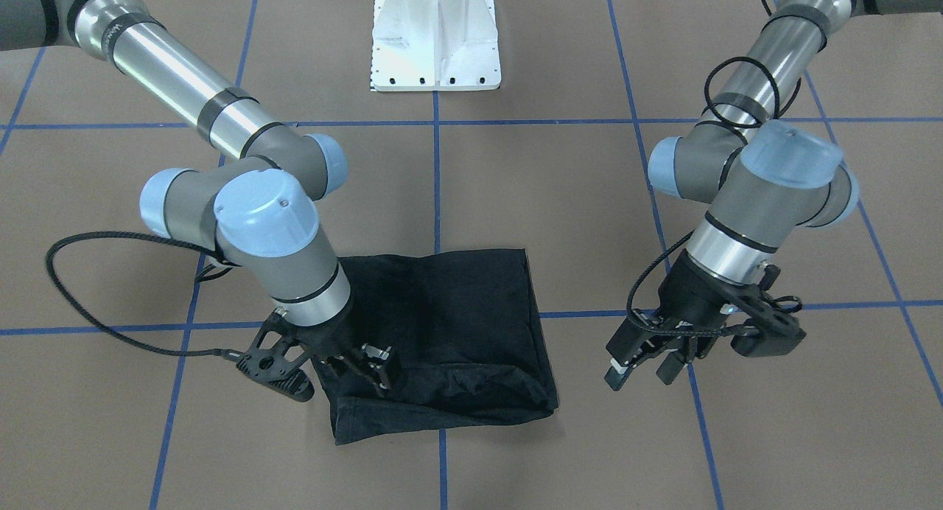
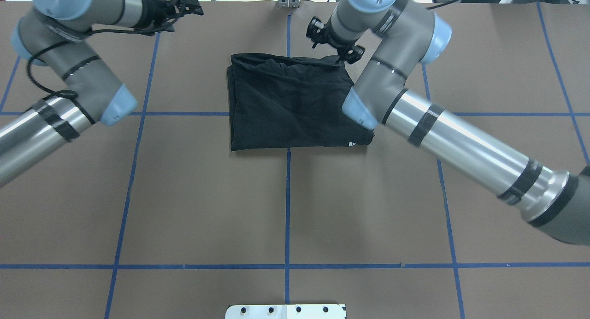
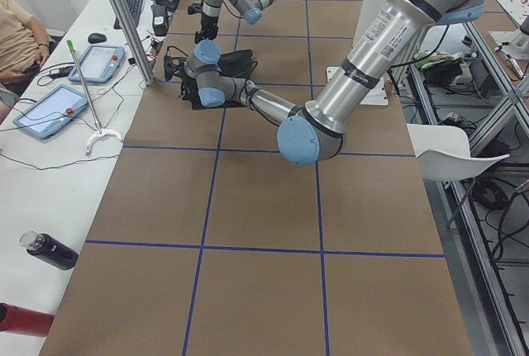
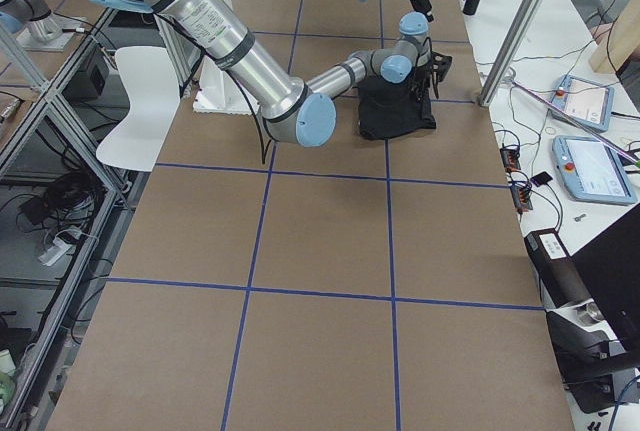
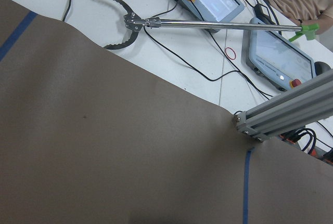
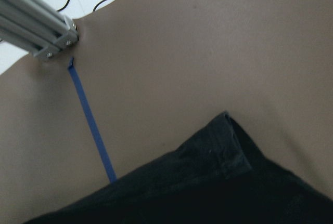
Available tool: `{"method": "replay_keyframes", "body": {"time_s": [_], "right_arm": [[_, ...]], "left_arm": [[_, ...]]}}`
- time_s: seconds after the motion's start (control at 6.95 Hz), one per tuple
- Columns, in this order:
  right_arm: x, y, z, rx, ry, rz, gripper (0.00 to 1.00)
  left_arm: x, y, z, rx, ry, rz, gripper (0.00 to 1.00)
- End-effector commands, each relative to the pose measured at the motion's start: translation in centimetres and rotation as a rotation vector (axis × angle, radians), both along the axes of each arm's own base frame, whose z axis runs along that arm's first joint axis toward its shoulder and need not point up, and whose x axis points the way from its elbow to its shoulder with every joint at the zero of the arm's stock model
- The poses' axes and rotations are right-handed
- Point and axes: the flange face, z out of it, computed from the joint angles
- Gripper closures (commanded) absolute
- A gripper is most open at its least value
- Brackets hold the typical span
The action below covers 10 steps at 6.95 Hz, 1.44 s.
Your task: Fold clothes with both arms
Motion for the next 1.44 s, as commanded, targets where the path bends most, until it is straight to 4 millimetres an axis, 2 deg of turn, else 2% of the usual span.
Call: {"method": "replay_keyframes", "body": {"time_s": [0.0, 0.14, 0.29, 0.43, 0.58, 0.72, 0.86, 1.01, 1.15, 1.29], "right_arm": [[-4.5, 3.8, -1.3, 0.041, 0.010, -0.017, 1.00], [-4.9, 3.8, -1.0, 0.046, 0.018, -0.018, 1.00], [-5.7, 3.9, -3.6, 0.059, -0.003, -0.024, 1.00], [-9.5, 4.4, -4.6, 0.060, 0.026, -0.034, 1.00], [-10.4, 4.9, -4.3, 0.063, 0.039, -0.037, 1.00], [-11.4, 4.6, -5.4, 0.061, 0.045, -0.040, 1.00], [-13.1, 3.6, -5.6, 0.065, 0.061, -0.028, 1.00], [-14.2, 2.4, -4.4, 0.101, 0.043, -0.003, 1.00], [-14.5, 1.4, -5.4, 0.115, 0.063, 0.035, 1.00], [-14.8, 0.1, -5.0, 0.135, 0.095, 0.086, 1.00]], "left_arm": [[-7.3, 0.9, 2.4, 0.078, -0.053, 0.049, 0.00], [-9.1, 1.8, 3.6, 0.081, -0.056, 0.072, 0.00], [-9.2, 1.9, 3.9, 0.077, -0.058, 0.073, 0.00], [-9.3, 2.0, 4.0, 0.077, -0.057, 0.074, 0.00], [-9.3, 2.0, 4.2, 0.074, -0.060, 0.075, 0.00], [-9.5, 2.2, 4.9, 0.065, -0.064, 0.075, 0.00], [-9.6, 2.2, 5.0, 0.063, -0.064, 0.073, 0.00], [-9.8, 2.1, 5.1, 0.062, -0.065, 0.071, 0.00], [-9.8, 2.2, 5.7, 0.054, -0.069, 0.071, 0.00], [-10.0, 2.3, 6.0, 0.054, -0.070, 0.070, 0.00]]}}
